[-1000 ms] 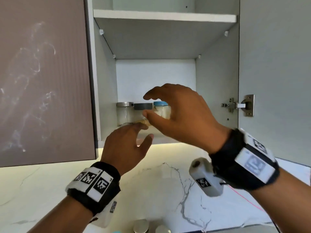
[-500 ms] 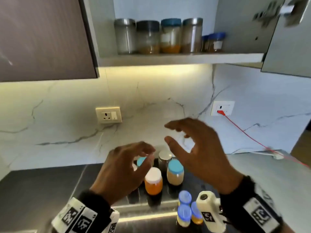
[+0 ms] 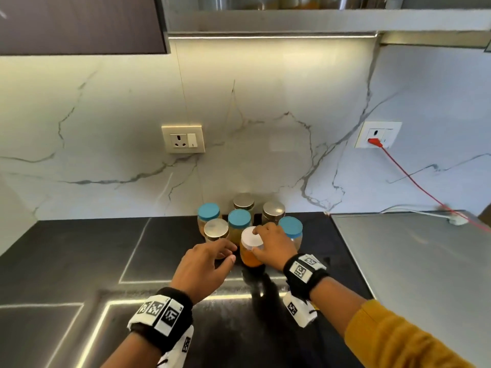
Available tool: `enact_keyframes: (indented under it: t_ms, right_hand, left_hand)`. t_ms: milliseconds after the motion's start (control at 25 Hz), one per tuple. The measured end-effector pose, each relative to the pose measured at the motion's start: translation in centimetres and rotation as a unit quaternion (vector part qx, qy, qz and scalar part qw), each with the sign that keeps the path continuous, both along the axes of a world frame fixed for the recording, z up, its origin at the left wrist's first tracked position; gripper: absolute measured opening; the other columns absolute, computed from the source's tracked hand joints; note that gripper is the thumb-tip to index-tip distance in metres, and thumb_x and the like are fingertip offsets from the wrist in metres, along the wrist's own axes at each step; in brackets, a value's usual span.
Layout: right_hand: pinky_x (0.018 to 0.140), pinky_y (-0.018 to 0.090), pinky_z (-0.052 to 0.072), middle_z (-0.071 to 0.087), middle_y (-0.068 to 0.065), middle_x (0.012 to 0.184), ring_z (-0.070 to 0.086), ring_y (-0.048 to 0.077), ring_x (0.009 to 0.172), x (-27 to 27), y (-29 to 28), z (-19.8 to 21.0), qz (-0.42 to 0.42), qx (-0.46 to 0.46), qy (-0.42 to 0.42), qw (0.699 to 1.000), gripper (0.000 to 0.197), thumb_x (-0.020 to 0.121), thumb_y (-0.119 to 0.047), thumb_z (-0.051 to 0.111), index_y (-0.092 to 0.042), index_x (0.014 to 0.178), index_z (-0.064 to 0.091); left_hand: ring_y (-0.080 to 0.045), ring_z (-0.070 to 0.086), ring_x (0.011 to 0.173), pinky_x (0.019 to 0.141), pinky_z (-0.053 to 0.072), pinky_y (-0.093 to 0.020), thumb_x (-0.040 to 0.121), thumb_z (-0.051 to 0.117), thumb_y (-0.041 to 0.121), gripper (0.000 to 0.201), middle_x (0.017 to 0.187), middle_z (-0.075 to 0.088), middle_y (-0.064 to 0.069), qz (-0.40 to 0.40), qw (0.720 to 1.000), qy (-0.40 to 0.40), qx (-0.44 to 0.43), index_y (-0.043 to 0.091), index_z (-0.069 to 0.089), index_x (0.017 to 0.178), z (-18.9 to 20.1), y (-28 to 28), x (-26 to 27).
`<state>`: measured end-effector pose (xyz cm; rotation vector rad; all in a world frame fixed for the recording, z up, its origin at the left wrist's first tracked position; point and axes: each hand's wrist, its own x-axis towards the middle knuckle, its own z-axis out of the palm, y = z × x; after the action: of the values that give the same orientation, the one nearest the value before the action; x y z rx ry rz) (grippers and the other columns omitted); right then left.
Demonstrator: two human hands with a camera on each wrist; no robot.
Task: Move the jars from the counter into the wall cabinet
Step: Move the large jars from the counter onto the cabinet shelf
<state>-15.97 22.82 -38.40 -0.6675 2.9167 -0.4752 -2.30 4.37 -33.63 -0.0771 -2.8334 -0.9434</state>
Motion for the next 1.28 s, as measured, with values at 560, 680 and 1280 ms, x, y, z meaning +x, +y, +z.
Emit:
enact_keyframes:
  t_ms: [560, 680, 1280]
  right_hand:
    - [0.075, 0.022, 0.049, 0.065, -0.003, 0.124, 0.061, 0.017, 0.11, 1.8, 0.0, 1.4, -0.001, -0.138, 0.076, 0.987, 0.059, 0.076, -0.06, 0.08, -0.031, 0.12, 0.053]
    - [0.07, 0.014, 0.048, 0.069, -0.005, 0.122, 0.064, 0.012, 0.103, 4.5, 0.8, 4.5, 0.056, -0.187, 0.1, 0.976, 0.061, 0.077, -0.065, 0.078, -0.031, 0.122, 0.057]
    - [0.089, 0.03, 0.054, 0.069, -0.004, 0.123, 0.065, 0.011, 0.108, 0.1, 6.6, 6.0, 0.05, -0.211, 0.035, 0.976, 0.045, 0.092, -0.048, 0.071, -0.026, 0.13, 0.062]
  left_hand:
    - [-0.004, 0.059, 0.12, 0.1, 0.053, -0.029, 0.09, 0.068, 0.052, 0.062, 0.141, 0.058, 0.011, 0.04, 0.999, -0.006, 0.032, 0.037, 0.041, 0.144, -2.4, -0.5, -0.3]
    - [-0.01, 0.057, 0.127, 0.103, 0.052, -0.037, 0.081, 0.073, 0.063, 0.085, 0.148, 0.052, 0.012, 0.041, 0.996, 0.032, 0.065, 0.041, 0.027, 0.15, -2.3, 0.0, -0.4]
    - [-0.004, 0.057, 0.118, 0.101, 0.055, -0.04, 0.057, 0.073, 0.085, 0.097, 0.13, 0.055, 0.021, 0.067, 0.982, 0.053, 0.17, 0.051, 0.033, 0.138, -1.2, 0.9, 1.6]
